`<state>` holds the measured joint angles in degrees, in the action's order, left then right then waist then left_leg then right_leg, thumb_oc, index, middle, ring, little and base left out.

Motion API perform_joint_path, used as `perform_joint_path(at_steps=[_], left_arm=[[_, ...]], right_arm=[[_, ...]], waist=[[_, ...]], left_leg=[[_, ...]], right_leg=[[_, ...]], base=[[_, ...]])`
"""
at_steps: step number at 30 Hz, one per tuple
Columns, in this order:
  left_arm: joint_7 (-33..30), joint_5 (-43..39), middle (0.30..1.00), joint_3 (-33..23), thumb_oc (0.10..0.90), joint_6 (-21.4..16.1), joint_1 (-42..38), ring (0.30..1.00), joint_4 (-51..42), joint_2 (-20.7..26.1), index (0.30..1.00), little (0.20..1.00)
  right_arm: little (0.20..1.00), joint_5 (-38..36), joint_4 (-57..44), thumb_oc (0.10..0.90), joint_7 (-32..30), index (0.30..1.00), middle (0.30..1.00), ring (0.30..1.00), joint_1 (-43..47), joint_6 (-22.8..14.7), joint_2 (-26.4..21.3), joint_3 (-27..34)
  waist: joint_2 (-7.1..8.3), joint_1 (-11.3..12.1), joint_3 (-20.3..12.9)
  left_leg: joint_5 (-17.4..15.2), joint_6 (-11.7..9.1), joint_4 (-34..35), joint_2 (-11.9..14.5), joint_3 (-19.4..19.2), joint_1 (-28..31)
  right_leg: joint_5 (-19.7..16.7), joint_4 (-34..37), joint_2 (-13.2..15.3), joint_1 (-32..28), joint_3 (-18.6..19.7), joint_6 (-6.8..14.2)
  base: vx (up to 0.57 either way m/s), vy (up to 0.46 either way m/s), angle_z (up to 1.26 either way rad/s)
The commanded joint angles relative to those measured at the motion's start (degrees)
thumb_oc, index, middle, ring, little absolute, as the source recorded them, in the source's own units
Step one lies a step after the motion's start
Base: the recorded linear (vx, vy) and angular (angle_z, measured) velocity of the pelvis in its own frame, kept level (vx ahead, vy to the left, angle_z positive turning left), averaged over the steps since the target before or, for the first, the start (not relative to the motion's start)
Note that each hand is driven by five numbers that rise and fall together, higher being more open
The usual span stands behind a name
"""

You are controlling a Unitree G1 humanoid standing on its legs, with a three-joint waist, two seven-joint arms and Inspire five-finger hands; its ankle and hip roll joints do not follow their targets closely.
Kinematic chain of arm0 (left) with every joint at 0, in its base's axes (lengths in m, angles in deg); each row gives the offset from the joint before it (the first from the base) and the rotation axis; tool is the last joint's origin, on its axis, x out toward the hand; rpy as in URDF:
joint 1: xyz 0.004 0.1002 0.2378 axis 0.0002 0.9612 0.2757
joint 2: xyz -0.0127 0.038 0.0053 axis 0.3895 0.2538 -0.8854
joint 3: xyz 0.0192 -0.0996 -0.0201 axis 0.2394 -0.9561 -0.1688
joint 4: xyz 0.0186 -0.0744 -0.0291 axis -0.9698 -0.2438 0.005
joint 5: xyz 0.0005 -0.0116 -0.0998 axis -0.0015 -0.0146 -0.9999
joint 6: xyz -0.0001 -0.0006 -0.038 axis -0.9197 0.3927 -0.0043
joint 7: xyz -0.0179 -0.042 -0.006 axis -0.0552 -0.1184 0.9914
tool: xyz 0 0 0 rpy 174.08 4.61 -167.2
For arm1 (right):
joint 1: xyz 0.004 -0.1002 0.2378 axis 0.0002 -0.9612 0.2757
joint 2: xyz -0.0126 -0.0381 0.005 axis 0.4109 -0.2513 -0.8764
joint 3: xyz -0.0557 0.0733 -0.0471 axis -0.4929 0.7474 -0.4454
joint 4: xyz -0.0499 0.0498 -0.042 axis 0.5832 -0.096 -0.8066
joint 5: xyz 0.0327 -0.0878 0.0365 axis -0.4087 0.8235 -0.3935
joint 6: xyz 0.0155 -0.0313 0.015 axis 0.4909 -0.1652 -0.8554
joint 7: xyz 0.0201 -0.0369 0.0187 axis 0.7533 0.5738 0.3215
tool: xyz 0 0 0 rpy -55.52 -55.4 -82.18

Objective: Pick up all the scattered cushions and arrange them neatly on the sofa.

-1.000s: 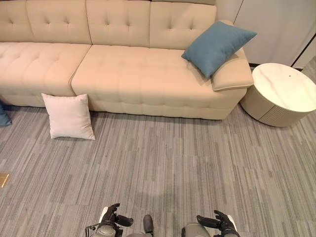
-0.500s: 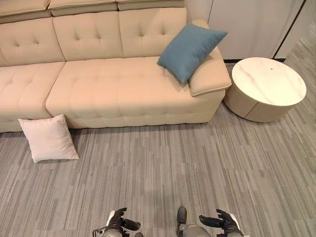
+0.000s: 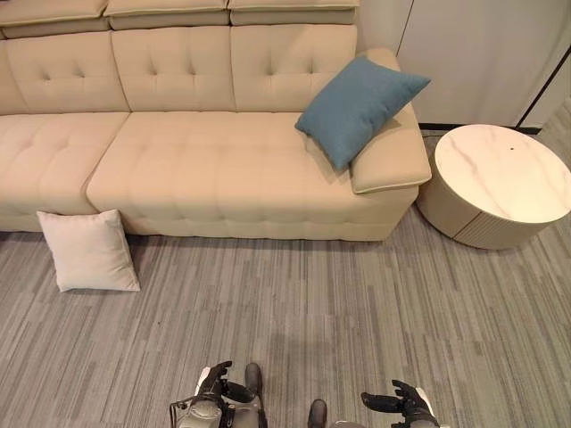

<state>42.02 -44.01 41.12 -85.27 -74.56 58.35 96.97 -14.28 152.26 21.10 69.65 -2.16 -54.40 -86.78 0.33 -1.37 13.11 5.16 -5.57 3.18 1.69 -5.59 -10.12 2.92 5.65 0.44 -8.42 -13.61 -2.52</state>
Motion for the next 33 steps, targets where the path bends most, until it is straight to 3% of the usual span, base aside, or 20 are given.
perform_joint_path(at_steps=[1, 6, 7, 10, 11, 12, 14, 15, 16, 17, 18, 20, 23, 26, 27, 28, 30, 33], left_arm=[[-0.8, 0.3, 0.900, 0.9, 0.800, -0.4, 3.1, 0.900, 1.7, 0.2, 0.900, 0.900], [-0.7, 0.9, 0.900, 0.7, 0.800, -0.4, 3.6, 0.900, 1.6, 0.5, 0.900, 0.900], [-0.8, 1.4, 0.900, 0.9, 0.800, -0.3, 3.2, 0.900, 0.7, 1.1, 0.900, 0.900], [-1.2, 1.8, 0.900, 1.0, 0.800, -0.2, 2.7, 0.900, -0.4, 1.7, 0.900, 0.900], [-1.4, 1.7, 0.900, 1.1, 0.800, -0.2, 2.2, 0.900, -0.6, 2.3, 0.900, 0.900], [-1.4, 1.7, 0.900, 1.1, 0.800, -0.2, 2.2, 0.900, -0.6, 2.3, 0.900, 0.900], [-1.4, 1.7, 0.900, 1.1, 0.800, -0.2, 2.2, 0.900, -0.6, 2.3, 0.900, 0.900], [-1.4, 1.9, 0.900, 1.0, 0.800, -0.1, 1.7, 0.900, 0.0, 2.6, 0.900, 0.900], [-1.4, 2.1, 0.900, 0.9, 0.800, -0.2, 1.6, 0.900, 0.3, 2.5, 0.900, 0.900], [-1.4, 2.2, 0.900, 0.6, 0.800, -0.3, 1.3, 0.900, 0.7, 2.4, 0.900, 0.900], [-1.3, 2.5, 0.900, 0.6, 0.800, -0.3, 1.2, 0.900, 0.8, 2.3, 0.900, 0.900], [-0.8, 2.8, 0.900, 0.7, 0.800, -0.7, 1.2, 0.900, 1.2, 2.0, 0.900, 0.900], [-1.2, 3.1, 0.900, 1.0, 0.800, -0.5, 1.6, 0.900, 1.6, 1.4, 0.900, 0.900], [-0.6, 3.2, 0.900, 2.0, 0.800, -0.6, 1.5, 0.900, 1.1, 0.6, 0.900, 0.900], [-0.4, 3.1, 0.900, 2.3, 0.800, -0.6, 1.3, 0.900, 0.6, 0.6, 0.900, 0.900], [-0.4, 3.1, 0.900, 2.3, 0.800, -0.6, 1.3, 0.900, 0.6, 0.6, 0.900, 0.900], [-0.1, 2.5, 0.900, 2.8, 0.800, -0.4, 0.9, 0.900, -0.2, 0.5, 0.900, 0.900], [-0.2, 2.0, 0.900, 2.9, 0.800, -0.4, 0.9, 0.900, -0.4, 0.3, 0.900, 0.900]], right_arm=[[0.900, -0.4, -1.1, 0.800, -0.5, 0.900, 0.900, 0.900, -0.6, -1.1, -0.3, -1.0], [0.900, 0.4, -1.3, 0.800, 0.4, 0.900, 0.900, 0.900, -0.7, -0.7, 0.4, -1.1], [0.900, 0.5, -2.2, 0.800, 0.8, 0.900, 0.900, 0.900, -0.7, -0.5, 0.6, -1.2], [0.900, 0.5, -3.0, 0.800, 1.0, 0.900, 0.900, 0.900, -0.2, -0.4, 0.6, -1.6], [0.900, 0.6, -4.0, 0.800, 1.0, 0.900, 0.900, 0.900, -0.2, -0.6, 0.6, -1.7], [0.900, 0.6, -4.0, 0.800, 1.0, 0.900, 0.900, 0.900, -0.2, -0.6, 0.6, -1.7], [0.900, 0.6, -4.0, 0.800, 1.0, 0.900, 0.900, 0.900, -0.2, -0.6, 0.6, -1.7], [0.900, 0.9, -4.4, 0.800, 0.9, 0.900, 0.900, 0.900, 0.4, -0.9, 0.8, -2.0], [0.900, 0.9, -4.3, 0.800, 0.9, 0.900, 0.900, 0.900, 0.5, -0.9, 0.7, -2.2], [0.900, 0.7, -4.2, 0.800, 1.0, 0.900, 0.900, 0.900, 0.8, -0.5, 0.2, -1.8], [0.900, 0.8, -4.1, 0.800, 1.1, 0.900, 0.900, 0.900, 0.7, -0.4, 0.0, -1.8], [0.900, 1.1, -3.6, 0.800, 1.1, 0.900, 0.900, 0.900, 0.3, -0.2, -0.2, -1.7], [0.900, 0.9, -2.7, 0.800, 1.1, 0.900, 0.900, 0.900, 0.0, -0.4, -0.3, -1.6], [0.900, -0.5, -2.2, 0.800, 1.2, 0.900, 0.900, 0.900, 0.4, -0.9, -0.5, -0.9], [0.900, -1.0, -2.2, 0.800, 1.1, 0.900, 0.900, 0.900, 0.6, -1.2, -0.6, -0.8], [0.900, -1.0, -2.2, 0.800, 1.1, 0.900, 0.900, 0.900, 0.6, -1.2, -0.6, -0.8], [0.900, -1.7, -2.1, 0.800, 0.8, 0.900, 0.900, 0.900, 1.2, -1.2, -1.1, -0.8], [0.900, -2.1, -1.9, 0.800, 0.7, 0.900, 0.900, 0.900, 0.8, -1.3, -1.3, -0.8]], waist=[[0.28, 2.0, -0.8], [0.97, 3.0, -2.3], [0.84, 2.8, -1.9], [0.25, 1.7, -1.0], [-0.94, 1.2, -0.3], [-0.85, 1.2, -0.3], [-0.85, 1.2, -0.3], [-1.58, 0.3, -0.2], [-1.57, -0.3, 0.0], [-0.84, -1.8, 0.3], [-0.90, -2.1, 0.6], [-0.91, -2.6, 0.4], [-1.11, -2.8, -0.4], [-1.75, -3.0, -1.0], [-1.14, -2.8, -0.7], [-1.20, -2.9, -0.7], [-0.23, -2.1, 0.5], [0.63, -1.3, 0.8]], left_leg=[[-2.7, 4.0, -6.1, -2.4, 0.9, -0.2], [-5.5, 6.3, -6.5, -3.3, -0.3, 2.0], [-7.0, 7.9, -5.8, -3.9, -0.3, 4.4], [-8.0, 9.4, -5.2, -4.1, -0.4, 6.3], [-9.2, 10.0, -4.8, -3.6, -0.3, 8.0], [-9.2, 10.0, -4.8, -3.7, -0.3, 8.0], [-9.2, 10.0, -4.8, -3.7, -0.3, 8.0], [-11.6, 9.8, -3.2, -3.3, 0.1, 12.4], [-12.0, 9.5, -3.0, -3.3, 0.4, 13.2], [-13.5, 8.7, -2.6, -4.1, 2.3, 15.7], [-13.9, 8.4, -2.3, -4.1, 2.6, 16.6], [-15.1, 7.9, -2.0, -4.2, 3.2, 18.4], [-16.2, 7.1, -2.6, -3.2, 3.4, 20.0], [-12.0, 3.1, -13.3, -0.7, 2.4, 16.1], [-9.4, 2.2, -19.0, 0.2, 1.7, 13.0], [-9.5, 2.2, -19.5, 0.3, 1.8, 12.7], [-6.4, 2.0, -29.4, 1.8, 1.3, 8.3], [-8.0, 3.2, -29.2, 2.1, 0.2, 5.0]], right_leg=[[4.4, -3.3, 0.5, -1.9, 6.7, 5.2], [3.8, -10.1, 3.5, -0.4, 7.3, 7.8], [0.3, -20.9, 5.0, 4.5, 7.8, 9.8], [-4.6, -29.4, 5.9, 8.7, 8.1, 11.1], [-5.5, -35.2, 7.2, 12.4, 5.9, 10.8], [-5.3, -35.4, 7.4, 12.5, 5.9, 10.9], [-5.3, -35.4, 7.4, 12.5, 5.9, 10.9], [-1.1, -29.0, 8.4, 16.2, 1.3, 8.7], [-1.0, -25.7, 7.6, 16.9, 1.0, 8.6], [-3.7, -15.2, 5.7, 20.7, 3.7, 9.3], [-4.7, -12.4, 5.5, 20.9, 3.7, 9.6], [-5.5, -9.6, 5.7, 20.2, 3.4, 9.8], [-5.5, -10.2, 5.0, 18.5, 3.8, 8.4], [-3.9, -8.4, 3.6, 14.2, 3.3, 6.0], [-3.3, -7.8, 3.7, 13.0, 3.3, 5.2], [-3.3, -7.8, 3.7, 13.1, 3.2, 5.1], [-1.7, -6.7, 2.8, 9.8, 3.6, 2.9], [-0.2, -5.8, 2.9, 7.2, 3.7, 2.6]], base=[[0.27, 0.119, -0.61], [0.23, 0.144, -0.25], [0.17, 0.154, -0.08], [0.15, 0.127, -0.04], [0.17, 0.126, 0.25], [0.10, 0.073, -0.01], [0.18, -0.003, 0.02], [0.46, -0.042, 0.12], [0.78, -0.180, -0.52], [0.51, -0.219, -0.60], [0.53, -0.240, -0.51], [0.31, -0.166, 0.28], [0.25, -0.163, 0.41], [0.27, -0.263, 0.52], [0.09, -0.147, 0.45], [0.06, -0.141, 0.27], [0.19, -0.198, -0.09], [0.20, -0.107, -0.26]])
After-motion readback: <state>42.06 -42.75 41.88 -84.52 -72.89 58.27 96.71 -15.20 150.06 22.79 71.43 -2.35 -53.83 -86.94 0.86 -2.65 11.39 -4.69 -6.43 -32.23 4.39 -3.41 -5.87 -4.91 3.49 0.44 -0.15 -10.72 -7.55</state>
